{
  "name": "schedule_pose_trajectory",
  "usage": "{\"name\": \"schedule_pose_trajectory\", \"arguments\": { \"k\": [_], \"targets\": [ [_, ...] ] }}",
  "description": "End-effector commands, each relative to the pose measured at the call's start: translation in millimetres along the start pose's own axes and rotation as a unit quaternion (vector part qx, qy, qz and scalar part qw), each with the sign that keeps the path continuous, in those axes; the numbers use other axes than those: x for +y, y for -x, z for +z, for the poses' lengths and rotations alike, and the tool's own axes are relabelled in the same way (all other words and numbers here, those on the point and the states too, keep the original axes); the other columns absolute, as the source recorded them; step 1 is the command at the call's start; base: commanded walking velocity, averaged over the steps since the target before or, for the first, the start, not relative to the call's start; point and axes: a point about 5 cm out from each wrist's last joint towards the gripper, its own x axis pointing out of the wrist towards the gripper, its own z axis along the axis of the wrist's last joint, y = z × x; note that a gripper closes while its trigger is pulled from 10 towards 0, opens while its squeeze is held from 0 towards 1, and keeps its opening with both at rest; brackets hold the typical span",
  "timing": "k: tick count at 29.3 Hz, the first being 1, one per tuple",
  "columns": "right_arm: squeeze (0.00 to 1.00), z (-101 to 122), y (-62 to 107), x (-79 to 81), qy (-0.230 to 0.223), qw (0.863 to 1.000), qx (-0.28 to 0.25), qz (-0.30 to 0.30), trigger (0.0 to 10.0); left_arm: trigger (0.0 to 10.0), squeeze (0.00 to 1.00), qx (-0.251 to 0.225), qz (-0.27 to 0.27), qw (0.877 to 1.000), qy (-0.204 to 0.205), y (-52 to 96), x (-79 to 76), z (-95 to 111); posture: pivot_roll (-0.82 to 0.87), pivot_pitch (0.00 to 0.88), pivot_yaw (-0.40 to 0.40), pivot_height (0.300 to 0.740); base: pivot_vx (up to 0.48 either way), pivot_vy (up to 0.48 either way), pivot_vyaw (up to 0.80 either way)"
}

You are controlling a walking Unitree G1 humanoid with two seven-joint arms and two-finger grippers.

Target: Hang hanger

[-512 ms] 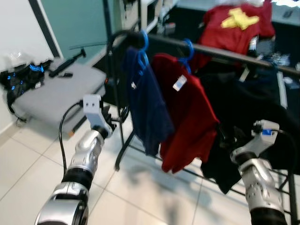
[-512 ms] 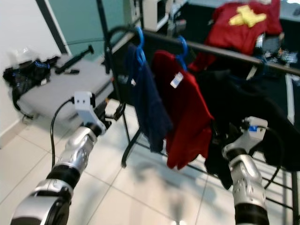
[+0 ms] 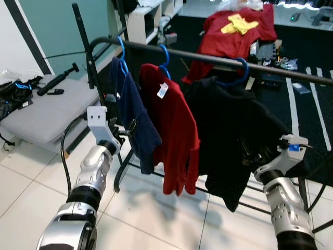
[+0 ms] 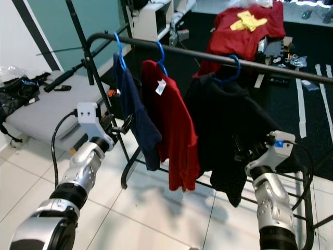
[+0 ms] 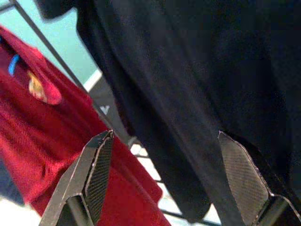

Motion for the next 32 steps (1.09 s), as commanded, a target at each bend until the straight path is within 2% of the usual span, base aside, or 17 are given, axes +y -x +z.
{"name": "schedule_pose_trajectory", "arguments": {
  "k": [1, 7, 9, 11, 13, 16, 17, 20, 23, 25, 27, 29, 30, 31, 32],
  "targets": [
    [0.00, -10, 2.5, -2.3, 0.007, 1.000, 0.027, -0.007, 10.0, 10.0, 0.00, 0.012, 0.021, 1.000, -0.001, 2.4, 7.2, -4, -0.07, 0.176, 0.025, 0.740, 0.000, 0.000, -0.77],
    [0.00, -11, 1.8, -2.0, 0.017, 0.999, 0.035, -0.007, 10.0, 10.0, 0.00, 0.007, 0.051, 0.999, -0.006, 2.7, 14.4, -1, -0.07, 0.174, 0.025, 0.740, 0.000, 0.000, -0.76],
    [0.00, -14, 1.0, 0.4, 0.033, 0.999, 0.043, -0.003, 10.0, 10.0, 0.00, 0.003, 0.087, 0.996, -0.019, 3.8, 22.1, 2, -0.07, 0.174, 0.026, 0.740, 0.000, 0.000, -0.76],
    [0.00, -14, 1.0, 0.4, 0.033, 0.999, 0.043, -0.003, 10.0, 10.0, 0.00, 0.003, 0.087, 0.996, -0.019, 3.8, 22.1, 2, -0.07, 0.174, 0.026, 0.740, 0.000, 0.000, -0.76],
    [0.00, -16, 0.7, 2.5, 0.045, 0.998, 0.049, 0.001, 10.0, 10.0, 0.00, -0.006, 0.121, 0.992, -0.022, 5.2, 29.8, 6, -0.07, 0.173, 0.028, 0.740, 0.000, 0.000, -0.76],
    [0.00, -16, 0.6, 3.7, 0.049, 0.997, 0.051, 0.003, 10.0, 10.0, 0.00, -0.012, 0.138, 0.990, -0.021, 6.1, 33.9, 8, -0.07, 0.173, 0.029, 0.740, 0.000, 0.000, -0.75],
    [0.00, -16, 0.6, 4.1, 0.051, 0.997, 0.052, 0.004, 10.0, 10.0, 0.00, -0.015, 0.148, 0.989, -0.009, 6.2, 35.8, 10, -0.07, 0.173, 0.030, 0.740, 0.000, 0.000, -0.75],
    [0.00, -16, 0.6, 4.9, 0.054, 0.997, 0.053, 0.007, 10.0, 10.0, 0.00, -0.024, 0.153, 0.988, 0.006, 5.7, 36.9, 13, -0.06, 0.174, 0.030, 0.740, 0.000, 0.000, -0.75],
    [0.00, -16, 0.7, 5.6, 0.056, 0.997, 0.053, 0.009, 10.0, 10.0, 0.00, -0.032, 0.151, 0.988, 0.004, 5.0, 36.5, 17, -0.06, 0.175, 0.031, 0.740, 0.000, 0.000, -0.75],
    [0.00, -16, 0.8, 6.0, 0.057, 0.997, 0.053, 0.010, 10.0, 10.0, 0.00, -0.041, 0.152, 0.988, -0.008, 4.4, 36.8, 22, -0.06, 0.175, 0.032, 0.740, 0.000, 0.000, -0.76],
    [0.00, -16, 0.8, 7.5, 0.057, 0.997, 0.051, 0.014, 10.0, 10.0, 0.00, -0.065, 0.182, 0.980, -0.045, 5.6, 42.6, 35, -0.06, 0.175, 0.034, 0.740, 0.000, 0.000, -0.75],
    [0.00, -16, 0.8, 7.5, 0.057, 0.997, 0.051, 0.014, 10.0, 10.0, 0.00, -0.065, 0.182, 0.980, -0.045, 5.6, 42.6, 35, -0.06, 0.175, 0.034, 0.740, 0.000, 0.000, -0.76],
    [0.00, -16, 0.9, 8.5, 0.056, 0.997, 0.048, 0.017, 10.0, 10.0, 0.00, -0.081, 0.205, 0.974, -0.055, 7.1, 46.6, 42, -0.06, 0.177, 0.036, 0.740, 0.000, 0.000, 0.00],
    [0.00, -16, 0.9, 8.5, 0.056, 0.997, 0.048, 0.017, 10.0, 10.0, 0.00, -0.081, 0.205, 0.974, -0.055, 7.1, 46.6, 42, -0.06, 0.177, 0.036, 0.740, 0.000, 0.000, 0.00],
    [0.00, -15, 0.9, 9.3, 0.057, 0.997, 0.045, 0.019, 10.0, 10.0, 0.00, -0.098, 0.220, 0.969, -0.063, 8.2, 46.8, 49, -0.06, 0.177, 0.036, 0.740, 0.000, 0.000, 0.00]
  ]
}}
